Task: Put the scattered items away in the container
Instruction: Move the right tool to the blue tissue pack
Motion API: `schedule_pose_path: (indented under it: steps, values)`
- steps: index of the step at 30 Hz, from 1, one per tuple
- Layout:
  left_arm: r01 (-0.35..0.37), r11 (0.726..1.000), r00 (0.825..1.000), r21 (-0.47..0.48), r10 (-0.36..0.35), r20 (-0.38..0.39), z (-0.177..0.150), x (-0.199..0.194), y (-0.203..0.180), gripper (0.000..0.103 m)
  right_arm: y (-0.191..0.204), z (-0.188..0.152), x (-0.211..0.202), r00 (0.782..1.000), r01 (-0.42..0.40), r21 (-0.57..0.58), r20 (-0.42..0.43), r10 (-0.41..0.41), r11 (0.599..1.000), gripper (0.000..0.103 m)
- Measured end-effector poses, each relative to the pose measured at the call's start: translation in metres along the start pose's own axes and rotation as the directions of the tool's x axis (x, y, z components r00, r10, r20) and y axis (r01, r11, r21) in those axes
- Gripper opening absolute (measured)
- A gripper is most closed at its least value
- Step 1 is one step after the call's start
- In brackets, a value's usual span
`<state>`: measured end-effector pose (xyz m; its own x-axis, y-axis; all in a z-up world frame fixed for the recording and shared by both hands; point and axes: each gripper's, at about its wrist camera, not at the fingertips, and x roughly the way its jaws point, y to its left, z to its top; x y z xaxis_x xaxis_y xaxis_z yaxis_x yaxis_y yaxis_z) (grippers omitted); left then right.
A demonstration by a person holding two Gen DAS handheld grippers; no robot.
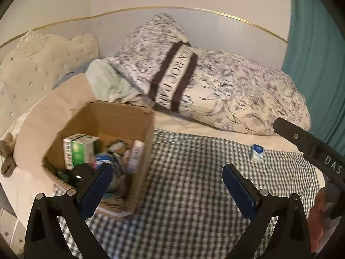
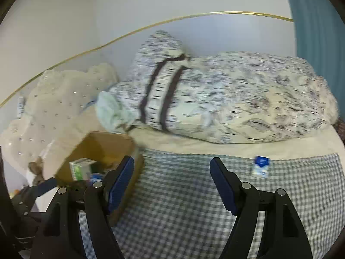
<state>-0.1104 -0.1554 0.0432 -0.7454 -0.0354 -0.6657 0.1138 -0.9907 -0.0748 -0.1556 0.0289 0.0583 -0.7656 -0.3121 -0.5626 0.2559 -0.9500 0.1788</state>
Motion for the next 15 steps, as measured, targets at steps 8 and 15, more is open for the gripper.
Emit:
schedule_pose_path:
  steps: [8, 15]
  values:
    - [0.020, 0.998, 0.999, 0.052, -0.018, -0.045, -0.016, 0.040, -0.053, 0.103, -0.066, -0.022, 0.010, 0.995, 0.089, 0.057, -0.039, -0.087, 0.994, 0.073]
    - [0.022, 0.994, 0.996, 0.104, -0.013, -0.093, -0.024, 0.095, -0.087, 0.103, -0.123, -0.046, 0.037, 0.977, 0.202, 0.113, -0.088, -0.192, 0.973, 0.073]
